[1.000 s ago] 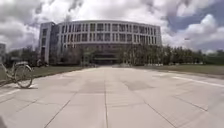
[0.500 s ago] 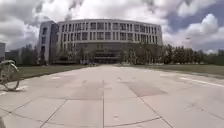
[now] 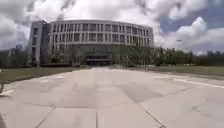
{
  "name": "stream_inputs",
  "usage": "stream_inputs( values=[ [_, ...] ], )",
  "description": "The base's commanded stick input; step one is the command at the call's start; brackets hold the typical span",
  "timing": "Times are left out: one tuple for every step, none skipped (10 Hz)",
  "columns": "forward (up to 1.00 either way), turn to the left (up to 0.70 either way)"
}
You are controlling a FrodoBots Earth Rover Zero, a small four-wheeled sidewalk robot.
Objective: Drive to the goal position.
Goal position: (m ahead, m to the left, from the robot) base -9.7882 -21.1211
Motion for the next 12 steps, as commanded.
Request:
stream_inputs(
  values=[
    [0.0,-0.8],
    [0.0,-0.8],
    [0.0,-0.8],
    [0.0,-0.8],
    [0.0,-0.8],
    [0.0,-0.8],
    [0.0,-0.8],
    [0.0,-0.8],
    [0.0,-0.8],
    [0.0,-0.8],
    [0.0,-0.8],
    [0.0,-0.8]
  ],
)
